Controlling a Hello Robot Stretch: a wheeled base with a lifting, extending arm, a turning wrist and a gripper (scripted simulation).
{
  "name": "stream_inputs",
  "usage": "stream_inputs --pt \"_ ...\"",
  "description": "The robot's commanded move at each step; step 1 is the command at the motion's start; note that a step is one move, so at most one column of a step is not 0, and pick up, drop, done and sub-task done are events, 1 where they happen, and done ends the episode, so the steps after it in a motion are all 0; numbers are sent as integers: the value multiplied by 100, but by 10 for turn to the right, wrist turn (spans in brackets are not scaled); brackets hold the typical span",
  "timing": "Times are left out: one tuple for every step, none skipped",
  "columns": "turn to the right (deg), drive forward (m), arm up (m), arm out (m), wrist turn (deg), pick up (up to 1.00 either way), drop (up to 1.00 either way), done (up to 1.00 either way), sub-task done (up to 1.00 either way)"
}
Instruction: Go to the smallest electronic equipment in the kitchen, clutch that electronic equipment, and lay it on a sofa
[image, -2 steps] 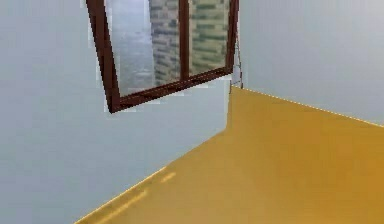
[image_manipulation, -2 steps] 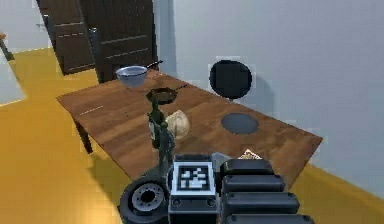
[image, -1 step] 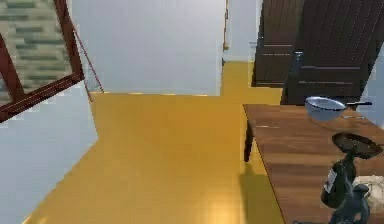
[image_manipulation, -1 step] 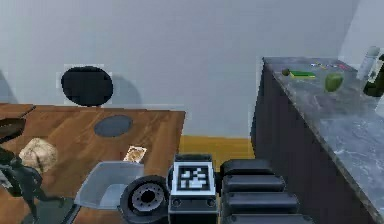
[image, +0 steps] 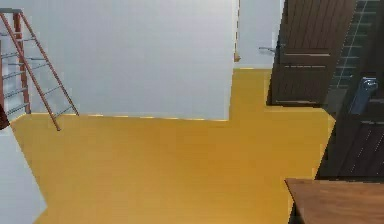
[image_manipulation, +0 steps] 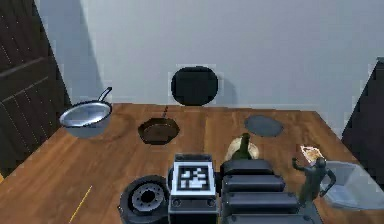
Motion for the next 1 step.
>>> stream_inputs --pt "0 100 0 0 0 0 0 0 0"
